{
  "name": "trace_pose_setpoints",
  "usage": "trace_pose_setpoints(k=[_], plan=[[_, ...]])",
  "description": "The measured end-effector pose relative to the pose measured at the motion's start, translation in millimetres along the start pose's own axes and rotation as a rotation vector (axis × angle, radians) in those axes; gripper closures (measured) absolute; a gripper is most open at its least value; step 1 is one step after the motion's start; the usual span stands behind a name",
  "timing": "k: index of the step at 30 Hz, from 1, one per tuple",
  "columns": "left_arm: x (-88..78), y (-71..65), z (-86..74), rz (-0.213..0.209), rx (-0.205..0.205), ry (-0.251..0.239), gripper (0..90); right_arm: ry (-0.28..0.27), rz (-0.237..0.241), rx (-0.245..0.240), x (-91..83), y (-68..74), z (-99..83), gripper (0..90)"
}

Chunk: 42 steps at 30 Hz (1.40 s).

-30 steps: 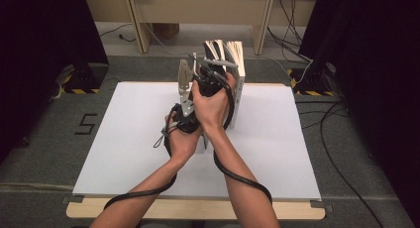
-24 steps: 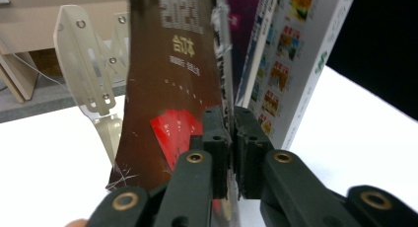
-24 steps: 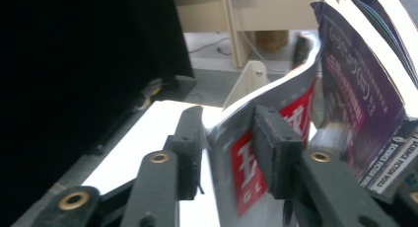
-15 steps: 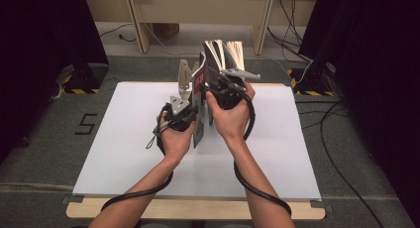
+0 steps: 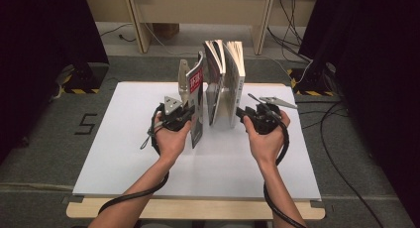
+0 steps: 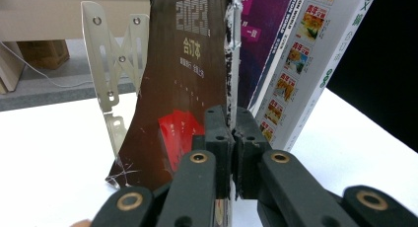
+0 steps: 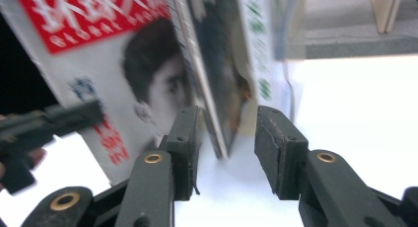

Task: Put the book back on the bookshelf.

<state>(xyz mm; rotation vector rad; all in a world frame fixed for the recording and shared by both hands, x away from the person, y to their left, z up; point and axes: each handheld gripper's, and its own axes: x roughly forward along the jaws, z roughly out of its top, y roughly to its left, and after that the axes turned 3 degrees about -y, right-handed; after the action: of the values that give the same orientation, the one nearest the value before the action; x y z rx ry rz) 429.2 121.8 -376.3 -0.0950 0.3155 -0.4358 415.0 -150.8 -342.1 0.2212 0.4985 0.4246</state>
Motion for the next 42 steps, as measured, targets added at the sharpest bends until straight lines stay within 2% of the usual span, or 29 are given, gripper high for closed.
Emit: trace_pose_setpoints(k=[10, 16, 21, 31, 42], plan=[[-5.9, 8.8, 2.9, 0.001, -0.007, -0.012, 86.7, -0.002, -0.107, -0.008, -11.3, -35.2, -31.0, 62.0], [-10.2, 14.9, 4.1, 0.001, -0.015, -0.026, 86.8, 0.032, -0.145, 0.017, -11.3, -51.6, -51.8, 62.0], [-17.6, 18.7, 6.2, 0.006, -0.002, -0.035, 86.9, 0.044, -0.167, 0.036, -10.3, -62.0, -66.8, 62.4], [-24.5, 26.9, 15.3, 0.012, -0.02, -0.066, 87.0, 0.05, -0.192, 0.041, -11.0, -71.5, -74.2, 62.7], [-8.3, 31.8, 29.8, 0.02, -0.02, -0.117, 87.0, 0.052, -0.197, 0.049, -11.9, -73.7, -75.2, 62.9]])
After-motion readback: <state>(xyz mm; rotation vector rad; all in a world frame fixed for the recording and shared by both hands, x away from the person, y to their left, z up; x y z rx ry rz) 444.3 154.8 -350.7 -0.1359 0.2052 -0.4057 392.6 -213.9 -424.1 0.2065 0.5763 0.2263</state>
